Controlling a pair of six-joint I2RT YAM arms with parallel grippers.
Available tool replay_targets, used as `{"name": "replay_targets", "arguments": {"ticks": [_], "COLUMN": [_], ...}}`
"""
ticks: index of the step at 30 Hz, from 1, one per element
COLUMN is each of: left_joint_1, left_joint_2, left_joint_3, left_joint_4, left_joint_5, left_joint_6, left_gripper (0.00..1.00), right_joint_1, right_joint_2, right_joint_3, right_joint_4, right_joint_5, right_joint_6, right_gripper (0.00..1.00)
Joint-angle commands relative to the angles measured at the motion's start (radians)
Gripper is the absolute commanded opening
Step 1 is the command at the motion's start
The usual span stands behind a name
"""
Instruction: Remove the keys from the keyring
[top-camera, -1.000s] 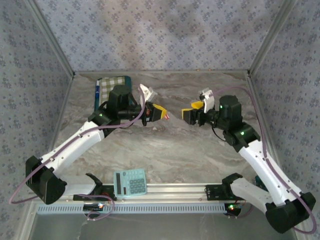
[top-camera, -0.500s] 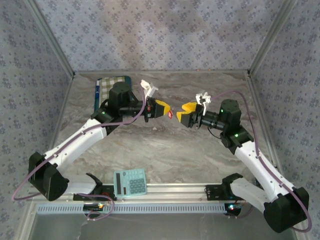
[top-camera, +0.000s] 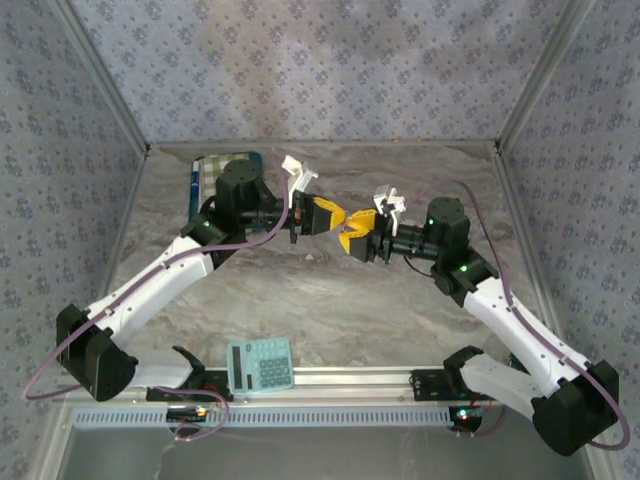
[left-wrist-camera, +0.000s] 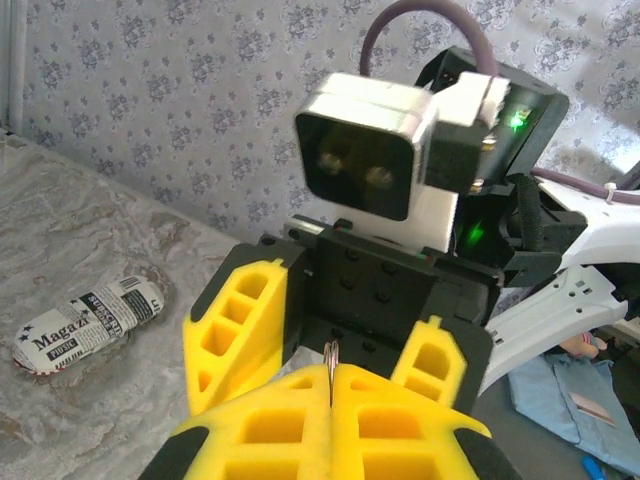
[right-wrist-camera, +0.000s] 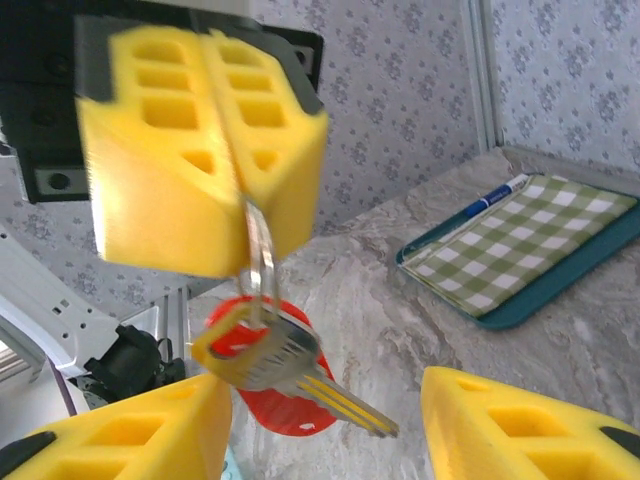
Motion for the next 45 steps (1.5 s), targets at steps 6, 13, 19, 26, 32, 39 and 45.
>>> {"name": "replay_targets", "arguments": {"ticks": [6,13,19,26,32,39,45], "left_joint_1": [-0.010,-0.022,-0.022,-0.019,-0.011,-0.007,-0.005], "left_joint_2": [-0.009,-0.001,-0.002,-0.038,-0.050,-0.056,-0.057], "left_joint_3": [0.025,0.027,0.028,0.012,0.011,0.003,0.013], "left_joint_4": [0.018,0.031,0.026,0.013,0.006,0.009,-0.009], "left_joint_5": [0.060,0.089,0.095,0.049,0.053,0.054,0.073], "left_joint_6": [-0.005,-0.018,-0.017,0.017,0.017,0.014,0.019], "left_gripper": [0.02,0.02,0.02,0.00,0.00,0.00,0.00], "right_joint_1": [0.004,0.013,0.034,0.035,0.037,0.027,-0.046], "right_joint_2": [-0.031,-0.004,0.013,-0.004,-0.031,-0.037,-0.041], "right_joint_3": [0.058,0.085,0.112,0.093,0.063,0.066,0.045], "right_joint_4": [-0.076,-0.062,-0.082,-0.111,-0.102,-0.110,-0.048], "right_joint_5": [-0.030,-0.053,-0.061,-0.047,-0.053,-0.103,-0.177], "right_joint_6": [-0.071,-0.068,-0.089,-0.087,-0.068,-0.042,0.035], "right_gripper": [0.56,0.44,0.43,0.29,0.30,0.54,0.55]}}
